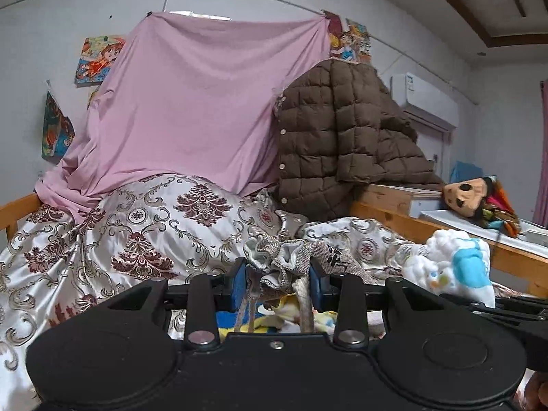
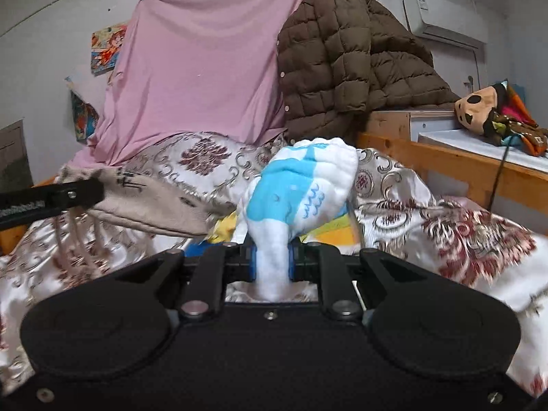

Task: Organize soft objects
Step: 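Carry the beige pouch with the left tool while the right tool carries the whale-print cloth to the tray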

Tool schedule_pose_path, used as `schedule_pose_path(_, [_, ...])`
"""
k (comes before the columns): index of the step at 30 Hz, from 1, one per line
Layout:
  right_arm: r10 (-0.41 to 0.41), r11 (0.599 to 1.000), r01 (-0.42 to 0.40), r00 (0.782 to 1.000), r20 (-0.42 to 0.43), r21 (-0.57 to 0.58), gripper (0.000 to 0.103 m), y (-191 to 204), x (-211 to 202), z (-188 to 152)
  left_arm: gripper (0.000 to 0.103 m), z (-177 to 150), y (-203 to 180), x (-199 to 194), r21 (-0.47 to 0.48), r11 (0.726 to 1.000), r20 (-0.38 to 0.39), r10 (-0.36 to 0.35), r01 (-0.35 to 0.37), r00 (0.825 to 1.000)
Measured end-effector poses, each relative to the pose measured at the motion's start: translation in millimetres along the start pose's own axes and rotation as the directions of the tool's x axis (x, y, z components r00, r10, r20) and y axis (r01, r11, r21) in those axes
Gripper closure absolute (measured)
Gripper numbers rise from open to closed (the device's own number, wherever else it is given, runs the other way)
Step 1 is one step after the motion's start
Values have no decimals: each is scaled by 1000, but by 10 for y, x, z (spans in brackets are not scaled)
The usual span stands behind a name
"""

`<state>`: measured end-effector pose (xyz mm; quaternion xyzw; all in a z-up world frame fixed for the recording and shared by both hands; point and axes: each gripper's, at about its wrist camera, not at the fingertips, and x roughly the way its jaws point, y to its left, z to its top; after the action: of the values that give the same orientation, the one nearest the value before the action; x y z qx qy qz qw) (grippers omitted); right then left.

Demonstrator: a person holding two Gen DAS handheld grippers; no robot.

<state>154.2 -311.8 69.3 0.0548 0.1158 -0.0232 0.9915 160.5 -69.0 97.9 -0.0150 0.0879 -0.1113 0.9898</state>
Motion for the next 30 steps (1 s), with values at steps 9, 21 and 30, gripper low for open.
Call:
schedule_pose_path(9, [14,997,-13,1000,-11,79,93,-316,785,105,65,80,-250,1063,14,999,-54,46,-46,997])
schedule_pose_path(21, [9,993,4,994,-106,121,93,-690,1663,-48,65,-127,-578,2116,25,997,-112,76,-73,991])
schedule_pose_path(30, [5,982,32,981,-195,186,93,-885,2385,-82,65,-373,-753,2592,83,995,-182,74,-60,981])
